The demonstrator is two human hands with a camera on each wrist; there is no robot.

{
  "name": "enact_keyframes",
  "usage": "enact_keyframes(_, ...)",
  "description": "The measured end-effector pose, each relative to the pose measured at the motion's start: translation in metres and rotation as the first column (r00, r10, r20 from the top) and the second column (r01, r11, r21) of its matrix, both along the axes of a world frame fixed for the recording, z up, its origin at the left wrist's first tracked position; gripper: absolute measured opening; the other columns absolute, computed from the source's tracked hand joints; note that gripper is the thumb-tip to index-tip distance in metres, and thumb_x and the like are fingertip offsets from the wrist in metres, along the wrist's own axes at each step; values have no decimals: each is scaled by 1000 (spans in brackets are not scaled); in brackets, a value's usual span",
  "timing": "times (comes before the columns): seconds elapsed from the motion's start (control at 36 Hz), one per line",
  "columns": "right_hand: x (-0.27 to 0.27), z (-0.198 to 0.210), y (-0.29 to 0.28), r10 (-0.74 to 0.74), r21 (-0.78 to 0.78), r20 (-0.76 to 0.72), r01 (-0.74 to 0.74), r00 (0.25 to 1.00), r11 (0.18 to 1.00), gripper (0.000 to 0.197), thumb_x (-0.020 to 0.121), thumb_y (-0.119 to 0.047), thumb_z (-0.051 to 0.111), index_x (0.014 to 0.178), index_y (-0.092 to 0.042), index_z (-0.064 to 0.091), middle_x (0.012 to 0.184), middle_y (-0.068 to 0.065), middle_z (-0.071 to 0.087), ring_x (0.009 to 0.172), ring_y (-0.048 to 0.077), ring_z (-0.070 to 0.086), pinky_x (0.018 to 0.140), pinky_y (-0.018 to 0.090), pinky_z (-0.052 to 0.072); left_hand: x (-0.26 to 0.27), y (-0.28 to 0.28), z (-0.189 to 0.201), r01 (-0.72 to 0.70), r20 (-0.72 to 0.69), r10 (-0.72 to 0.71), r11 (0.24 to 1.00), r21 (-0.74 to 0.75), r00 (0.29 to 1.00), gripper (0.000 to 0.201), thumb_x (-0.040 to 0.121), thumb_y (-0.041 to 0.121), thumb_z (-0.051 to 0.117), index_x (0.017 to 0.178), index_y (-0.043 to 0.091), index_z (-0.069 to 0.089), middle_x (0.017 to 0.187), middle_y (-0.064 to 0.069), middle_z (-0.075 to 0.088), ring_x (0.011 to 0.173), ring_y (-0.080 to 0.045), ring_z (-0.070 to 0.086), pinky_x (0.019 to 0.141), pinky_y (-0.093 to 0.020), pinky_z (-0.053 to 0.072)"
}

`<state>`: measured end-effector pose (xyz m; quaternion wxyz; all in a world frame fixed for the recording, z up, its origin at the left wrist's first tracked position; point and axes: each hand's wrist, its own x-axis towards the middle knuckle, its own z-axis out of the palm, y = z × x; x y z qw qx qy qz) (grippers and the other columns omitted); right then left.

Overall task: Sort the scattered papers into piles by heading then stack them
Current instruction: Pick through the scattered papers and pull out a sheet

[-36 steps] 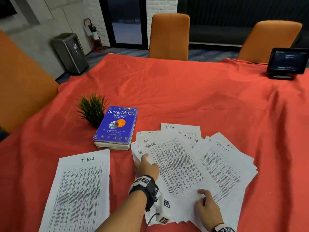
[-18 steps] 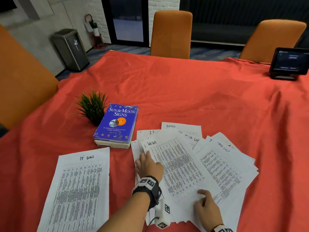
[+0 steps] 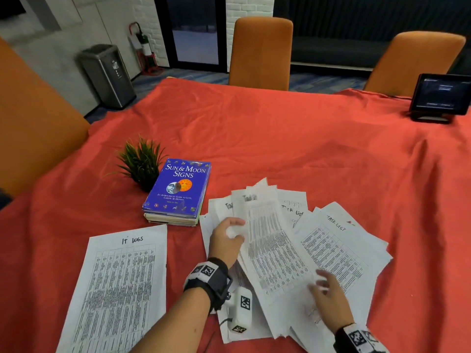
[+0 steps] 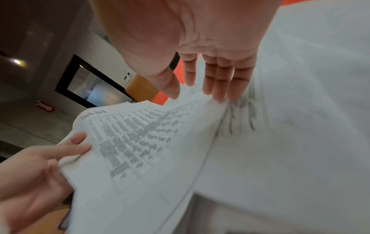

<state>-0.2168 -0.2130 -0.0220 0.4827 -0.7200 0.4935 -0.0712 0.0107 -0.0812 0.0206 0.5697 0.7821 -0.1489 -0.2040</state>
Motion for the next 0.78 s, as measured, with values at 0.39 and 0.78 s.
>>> enact_keyframes(0.39, 29, -7, -33, 27, 316, 58, -44, 998, 948, 32, 94, -3, 49, 123, -12, 57, 85, 15, 63, 70, 27, 56, 62, 35, 46, -5, 36, -14, 14, -268, -25, 999, -41, 963, 63, 77, -8, 61, 124, 31, 50, 139, 2, 49, 124, -18, 51, 107, -34, 40)
enact_keyframes(0.78, 32, -2, 2, 184, 257, 41, -188, 982, 948, 31, 91, -1, 50, 116, -16, 62, 99, 2, 73, 84, 20, 71, 66, 23, 53, -42, 60, -50, -88, -400, 149, 982, 168, 904, 49, 85, -10, 57, 130, 9, 52, 116, -4, 67, 100, -21, 64, 91, -30, 49)
